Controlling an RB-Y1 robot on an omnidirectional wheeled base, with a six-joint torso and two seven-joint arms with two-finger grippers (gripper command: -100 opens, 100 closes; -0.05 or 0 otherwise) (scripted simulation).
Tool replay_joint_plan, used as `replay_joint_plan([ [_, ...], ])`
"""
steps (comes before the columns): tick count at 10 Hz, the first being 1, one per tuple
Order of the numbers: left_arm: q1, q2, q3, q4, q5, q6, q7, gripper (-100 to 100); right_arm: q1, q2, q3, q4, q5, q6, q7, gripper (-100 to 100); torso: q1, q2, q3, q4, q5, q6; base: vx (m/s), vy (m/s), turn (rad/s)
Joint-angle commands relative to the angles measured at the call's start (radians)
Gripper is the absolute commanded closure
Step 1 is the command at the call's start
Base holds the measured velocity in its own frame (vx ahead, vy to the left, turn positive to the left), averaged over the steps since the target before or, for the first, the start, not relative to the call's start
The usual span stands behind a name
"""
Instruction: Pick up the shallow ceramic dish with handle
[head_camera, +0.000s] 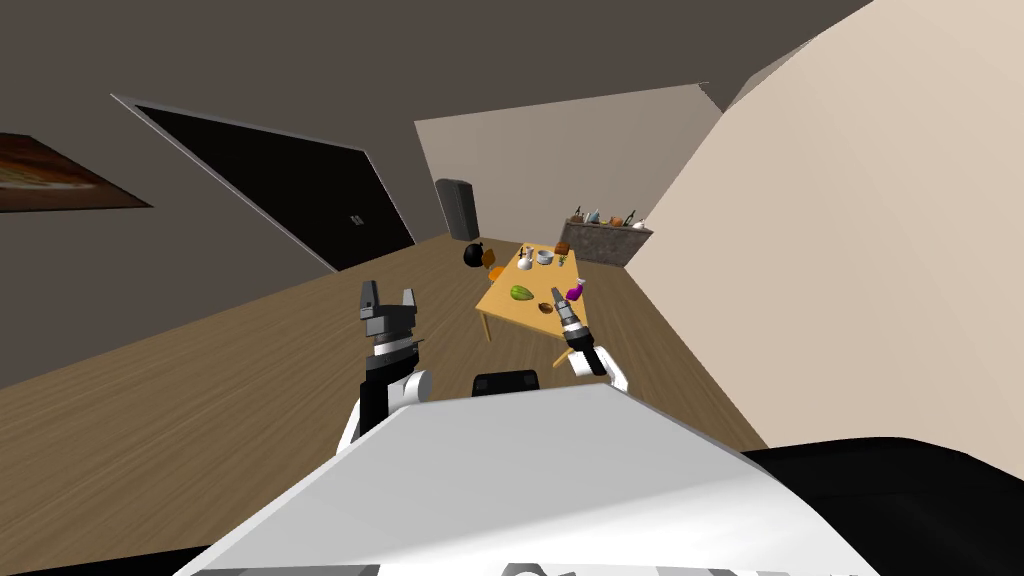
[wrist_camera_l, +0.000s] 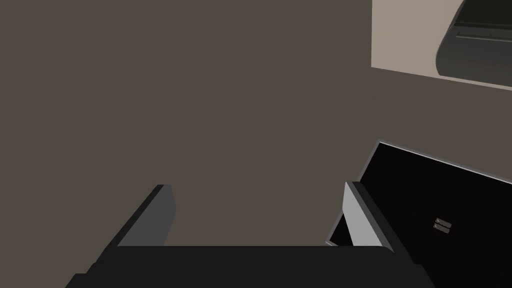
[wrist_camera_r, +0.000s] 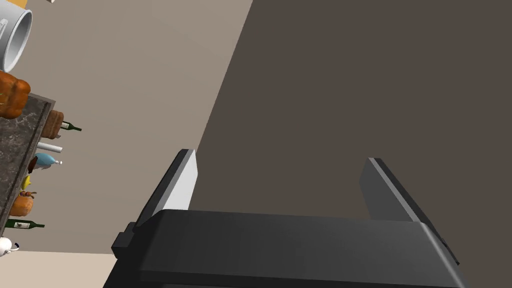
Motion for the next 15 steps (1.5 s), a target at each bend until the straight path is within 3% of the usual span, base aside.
replay_joint_plan([
  [1, 0.000, 0.000, 0.000, 0.000, 0.000, 0.000, 0.000, 0, -0.028, -0.025, -0.001, 0.050, 0.032, 0.033, 0.027, -100, 0.000, 0.000, 0.000, 0.000, 0.000, 0.000, -0.026, 0.047, 0.072],
  [2, 0.000, 0.000, 0.000, 0.000, 0.000, 0.000, 0.000, 0, -0.028, -0.025, -0.001, 0.055, 0.032, 0.033, 0.027, -100, 0.000, -0.001, 0.000, 0.000, 0.000, 0.000, -0.019, 0.047, 0.034],
  [4, 0.000, 0.000, 0.000, 0.000, 0.000, 0.000, 0.000, 0, -0.072, -0.066, -0.001, 0.133, 0.091, 0.090, 0.075, -100, 0.001, -0.001, -0.001, 0.000, 0.000, 0.000, -0.037, 0.073, 0.090],
  [11, 0.000, 0.000, 0.000, 0.000, 0.000, 0.000, 0.000, 0, -0.143, -0.118, -0.003, 0.296, 0.182, 0.182, 0.146, -100, 0.002, -0.003, -0.001, -0.001, 0.000, 0.000, -0.009, 0.061, 0.050],
  [15, 0.000, 0.000, 0.000, 0.000, 0.000, 0.000, 0.000, 0, -0.210, -0.159, -0.008, 0.444, 0.272, 0.278, 0.210, -100, 0.001, -0.004, -0.002, -0.001, 0.000, 0.000, 0.012, 0.067, 0.061],
])
